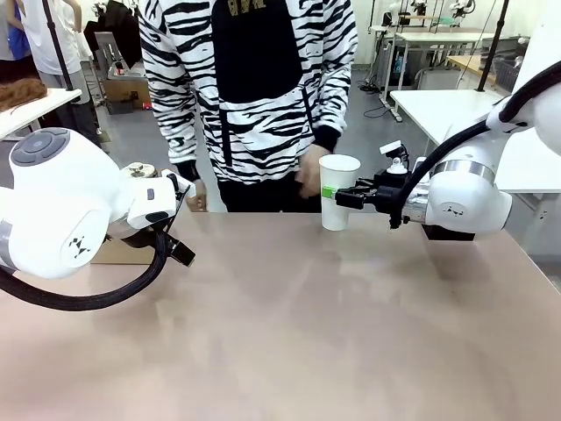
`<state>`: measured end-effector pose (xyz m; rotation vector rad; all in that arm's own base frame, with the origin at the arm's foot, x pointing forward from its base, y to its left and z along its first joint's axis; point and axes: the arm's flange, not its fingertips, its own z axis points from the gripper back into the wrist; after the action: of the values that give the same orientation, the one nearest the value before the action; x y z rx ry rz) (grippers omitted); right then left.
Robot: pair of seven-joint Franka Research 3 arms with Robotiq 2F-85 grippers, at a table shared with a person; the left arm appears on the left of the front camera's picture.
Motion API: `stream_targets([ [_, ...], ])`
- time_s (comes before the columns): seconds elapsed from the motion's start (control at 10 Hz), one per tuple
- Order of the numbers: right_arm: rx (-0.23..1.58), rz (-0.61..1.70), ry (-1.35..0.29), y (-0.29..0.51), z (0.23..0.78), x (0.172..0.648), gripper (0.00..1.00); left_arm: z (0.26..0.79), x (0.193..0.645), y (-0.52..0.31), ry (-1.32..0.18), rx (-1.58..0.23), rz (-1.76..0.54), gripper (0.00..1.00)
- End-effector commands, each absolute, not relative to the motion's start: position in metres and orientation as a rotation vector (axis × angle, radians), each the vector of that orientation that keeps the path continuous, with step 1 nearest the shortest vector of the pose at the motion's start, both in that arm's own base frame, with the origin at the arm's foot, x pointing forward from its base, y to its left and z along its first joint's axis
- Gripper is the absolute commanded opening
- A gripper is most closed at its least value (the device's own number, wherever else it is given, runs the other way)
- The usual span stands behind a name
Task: Pour a drink into a cup and package it in a carrier.
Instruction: When a person places the Paper Cup Lid on the 600 ml Paper Cup , lift the 600 ml Paper Cup.
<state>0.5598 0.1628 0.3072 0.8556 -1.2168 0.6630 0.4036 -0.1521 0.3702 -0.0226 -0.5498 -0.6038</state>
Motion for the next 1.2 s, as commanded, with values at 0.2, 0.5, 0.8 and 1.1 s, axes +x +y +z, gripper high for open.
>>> stream_targets([
  [0.2, 0.854, 0.662, -1.222, 0.1646, 0.3115, 0.5599, 0.81, 0.3705, 0.4034, -0.1518, -0.550, -0.025, -0.604, 1.00],
  [0.5, 0.854, 0.662, -1.222, 0.1646, 0.3115, 0.5599, 0.81, 0.3705, 0.4034, -0.1518, -0.550, -0.025, -0.604, 1.00],
  [0.8, 0.854, 0.662, -1.222, 0.1646, 0.3115, 0.5599, 0.81, 0.3705, 0.4034, -0.1518, -0.550, -0.025, -0.604, 1.00],
  [1.1, 0.854, 0.662, -1.222, 0.1646, 0.3115, 0.5599, 0.81, 0.3705, 0.4034, -0.1518, -0.550, -0.025, -0.604, 1.00],
])
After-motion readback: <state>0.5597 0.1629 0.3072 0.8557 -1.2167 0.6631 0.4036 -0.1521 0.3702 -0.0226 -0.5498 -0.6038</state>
